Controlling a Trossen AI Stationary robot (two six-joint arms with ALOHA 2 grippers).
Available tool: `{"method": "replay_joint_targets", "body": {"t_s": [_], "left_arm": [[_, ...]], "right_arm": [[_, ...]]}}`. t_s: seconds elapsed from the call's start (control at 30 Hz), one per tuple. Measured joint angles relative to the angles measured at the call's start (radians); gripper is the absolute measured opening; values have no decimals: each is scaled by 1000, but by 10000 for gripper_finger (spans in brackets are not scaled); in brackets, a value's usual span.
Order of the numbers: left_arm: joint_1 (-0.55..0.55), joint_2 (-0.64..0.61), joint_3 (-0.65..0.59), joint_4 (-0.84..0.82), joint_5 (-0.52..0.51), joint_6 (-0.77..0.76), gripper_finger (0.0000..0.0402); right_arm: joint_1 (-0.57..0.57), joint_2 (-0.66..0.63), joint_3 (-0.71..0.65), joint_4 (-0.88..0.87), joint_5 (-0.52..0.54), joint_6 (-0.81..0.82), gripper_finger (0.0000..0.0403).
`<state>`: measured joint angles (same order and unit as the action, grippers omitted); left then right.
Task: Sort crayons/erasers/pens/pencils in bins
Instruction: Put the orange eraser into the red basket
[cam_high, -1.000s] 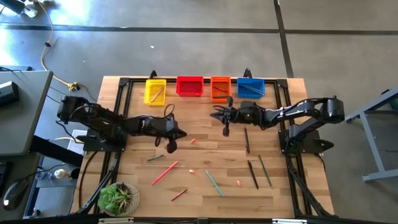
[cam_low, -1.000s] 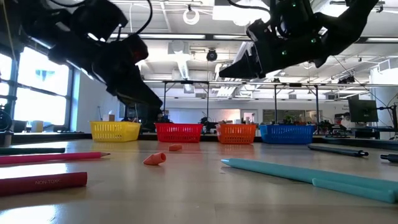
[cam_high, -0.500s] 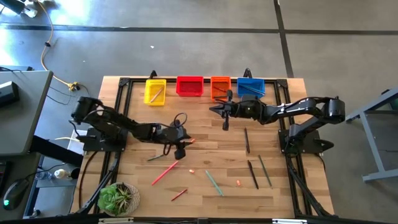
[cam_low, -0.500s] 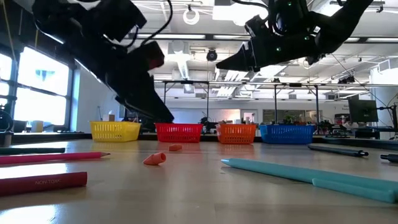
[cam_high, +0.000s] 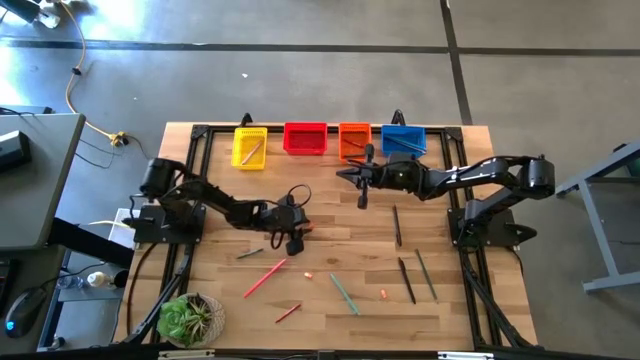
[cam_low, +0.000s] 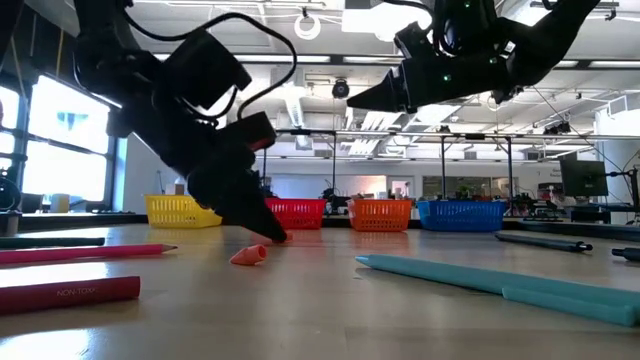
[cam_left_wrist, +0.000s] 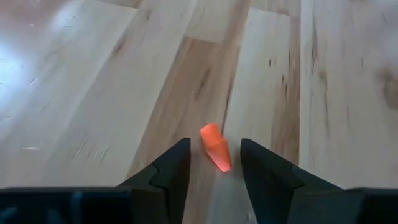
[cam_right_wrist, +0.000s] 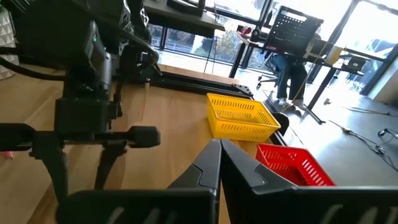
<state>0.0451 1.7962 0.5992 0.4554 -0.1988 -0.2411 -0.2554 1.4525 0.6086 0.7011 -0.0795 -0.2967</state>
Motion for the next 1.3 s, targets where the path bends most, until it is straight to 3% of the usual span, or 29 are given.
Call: {"method": "replay_joint_targets", "body": {"t_s": [0.4, 0.53, 0.7, 0.8, 0.9, 1.03, 1.3], "left_arm": [[54, 2, 16, -10, -14, 54, 9], [158, -63, 75, -41, -91, 104, 8], [357, -97, 203, -161, -23, 151, 3], [482, -95, 285, -211, 8, 202, 2], [580, -59, 359, -243, 55, 233, 1], [678, 21, 465, -332, 152, 242, 1], [753, 222, 622, -435, 241, 241, 1]], "right_arm": [[-2, 0, 0, 12, 0, -11, 0], [-2, 0, 0, 18, 0, 74, 0], [27, 28, -2, -23, 12, 139, 0], [60, 56, -2, -11, 87, 142, 0], [88, 78, -2, 4, 159, 140, 0], [100, 83, -2, 56, 179, 136, 0], [99, 83, -2, 94, 180, 133, 0]]}}
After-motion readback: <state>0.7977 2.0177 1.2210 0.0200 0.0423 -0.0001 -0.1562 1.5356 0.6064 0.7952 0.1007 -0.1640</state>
